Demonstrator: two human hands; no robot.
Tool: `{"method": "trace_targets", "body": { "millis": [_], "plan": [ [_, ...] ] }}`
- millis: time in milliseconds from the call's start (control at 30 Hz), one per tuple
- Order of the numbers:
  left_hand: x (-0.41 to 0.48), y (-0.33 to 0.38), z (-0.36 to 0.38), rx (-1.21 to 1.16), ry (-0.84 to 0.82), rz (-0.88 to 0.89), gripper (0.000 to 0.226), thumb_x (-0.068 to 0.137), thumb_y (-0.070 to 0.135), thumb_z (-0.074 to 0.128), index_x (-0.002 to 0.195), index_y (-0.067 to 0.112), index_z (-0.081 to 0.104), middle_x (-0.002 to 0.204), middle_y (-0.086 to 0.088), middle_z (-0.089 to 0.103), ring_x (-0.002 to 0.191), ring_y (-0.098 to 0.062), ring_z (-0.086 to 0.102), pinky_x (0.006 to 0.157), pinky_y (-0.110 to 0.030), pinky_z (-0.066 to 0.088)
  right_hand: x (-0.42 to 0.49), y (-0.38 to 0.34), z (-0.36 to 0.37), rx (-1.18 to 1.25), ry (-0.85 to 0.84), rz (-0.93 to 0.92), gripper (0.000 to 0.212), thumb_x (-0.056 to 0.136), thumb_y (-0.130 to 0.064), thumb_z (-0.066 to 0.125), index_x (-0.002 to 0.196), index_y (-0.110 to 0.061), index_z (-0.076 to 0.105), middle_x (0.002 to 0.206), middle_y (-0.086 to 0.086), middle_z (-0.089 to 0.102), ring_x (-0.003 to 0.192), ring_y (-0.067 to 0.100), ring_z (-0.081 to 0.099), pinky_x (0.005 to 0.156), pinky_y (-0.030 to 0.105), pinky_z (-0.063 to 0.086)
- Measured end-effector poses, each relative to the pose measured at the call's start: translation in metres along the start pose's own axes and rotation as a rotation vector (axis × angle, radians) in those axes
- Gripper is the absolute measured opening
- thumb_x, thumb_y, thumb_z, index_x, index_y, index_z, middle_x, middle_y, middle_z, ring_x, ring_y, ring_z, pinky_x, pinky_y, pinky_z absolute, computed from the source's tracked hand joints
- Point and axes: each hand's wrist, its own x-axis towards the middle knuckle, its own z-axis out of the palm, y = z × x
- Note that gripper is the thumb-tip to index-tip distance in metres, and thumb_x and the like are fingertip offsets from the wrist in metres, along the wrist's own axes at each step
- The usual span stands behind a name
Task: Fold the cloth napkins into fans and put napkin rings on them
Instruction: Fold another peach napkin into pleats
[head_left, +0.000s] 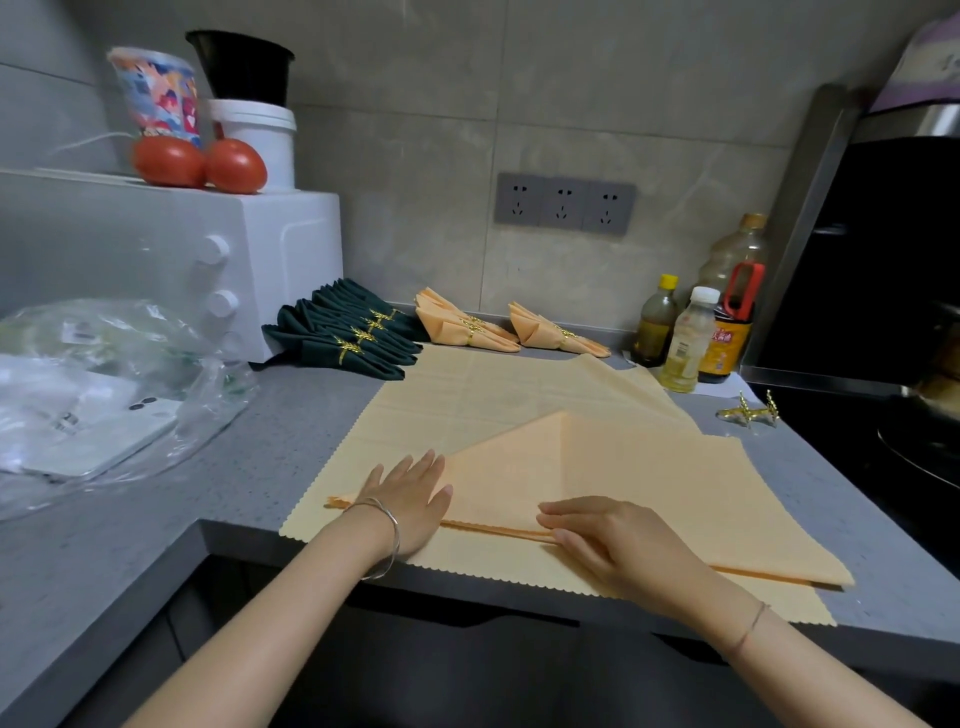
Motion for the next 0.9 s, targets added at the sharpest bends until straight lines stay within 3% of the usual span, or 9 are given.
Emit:
{"method": "trace_targets", "body": {
  "millis": [133,200,367,500,600,700,767,900],
  "plan": [
    [0.021,0.006,-0.009,-0.053,-0.025,-0.004,0.052,0.103,0.036,0.007,0.153,0.023,-0.003,0.16,0.009,-0.007,0.147,-0.012,-0.005,0.119,-0.036,-0.004,-0.001,-0.003,0.002,-0.05,0.137,-0.114,0.032,0.095,-0.037,0.043,0.102,-0.024,0.071,0.111,-0.016,0.068,0.112,-0.001,0.053,0.074,0.021,0.054],
    [0.032,0.01,-0.011,-0.068,-0.001,0.021,0.051,0.103,0.033,0.006,0.153,0.023,0.0,0.16,0.008,-0.005,0.147,-0.013,-0.004,0.119,-0.036,-0.003,0.001,-0.004,0.001,-0.064,0.151,-0.126,0.032,0.095,-0.036,0.044,0.097,-0.023,0.072,0.107,-0.015,0.069,0.112,-0.001,0.053,0.071,0.022,0.054],
    [0.047,0.012,-0.003,-0.098,0.058,0.03,0.05,0.104,0.032,0.005,0.153,0.023,0.002,0.16,0.007,-0.003,0.147,-0.012,-0.004,0.119,-0.034,-0.003,0.009,-0.005,-0.001,-0.037,0.029,0.054,0.037,0.098,-0.043,0.04,0.102,-0.025,0.073,0.112,-0.018,0.068,0.108,0.001,0.057,0.084,0.019,0.047],
    [0.048,0.013,0.003,0.003,0.089,0.013,0.052,0.103,0.033,0.006,0.153,0.023,-0.005,0.159,0.008,-0.011,0.147,-0.013,-0.009,0.119,-0.034,-0.005,0.037,-0.013,-0.011,-0.077,-0.017,0.172,0.04,0.098,-0.044,0.04,0.087,-0.021,0.071,0.088,-0.006,0.07,0.081,0.013,0.061,0.073,0.032,0.046],
    [0.049,0.013,0.003,0.041,0.086,0.01,0.053,0.103,0.034,0.006,0.153,0.021,-0.007,0.159,0.006,-0.012,0.147,-0.015,-0.009,0.12,-0.036,-0.003,0.073,-0.017,-0.004,0.013,0.03,0.16,0.031,0.099,-0.031,0.041,0.115,-0.024,0.066,0.119,-0.008,0.066,0.108,0.012,0.058,0.09,0.028,0.045],
    [0.05,0.012,0.004,0.051,0.092,0.007,0.054,0.103,0.035,0.007,0.153,0.02,-0.007,0.159,0.006,-0.012,0.147,-0.016,-0.009,0.12,-0.037,-0.003,0.111,-0.016,0.014,0.058,-0.081,0.108,0.044,0.099,-0.014,0.036,0.143,-0.015,0.041,0.15,0.001,0.037,0.138,0.014,0.033,0.111,0.023,0.02],
    [0.051,0.013,0.005,0.054,0.093,0.007,0.054,0.103,0.036,0.006,0.153,0.02,-0.007,0.159,0.006,-0.013,0.147,-0.015,-0.01,0.12,-0.037,-0.003,0.126,-0.012,0.028,0.029,-0.204,0.123,0.048,0.101,-0.015,0.029,0.149,-0.015,0.026,0.157,0.001,0.021,0.145,0.015,0.017,0.115,0.029,0.008],
    [0.052,0.012,0.005,0.061,0.098,0.006,0.054,0.103,0.036,0.006,0.152,0.019,-0.008,0.159,0.006,-0.013,0.147,-0.015,-0.01,0.12,-0.037,-0.004,0.129,0.001,0.045,0.015,-0.324,0.165,0.049,0.104,-0.029,0.019,0.152,-0.018,0.015,0.159,-0.002,0.009,0.146,0.01,0.003,0.116,0.032,-0.001]
  ]
}}
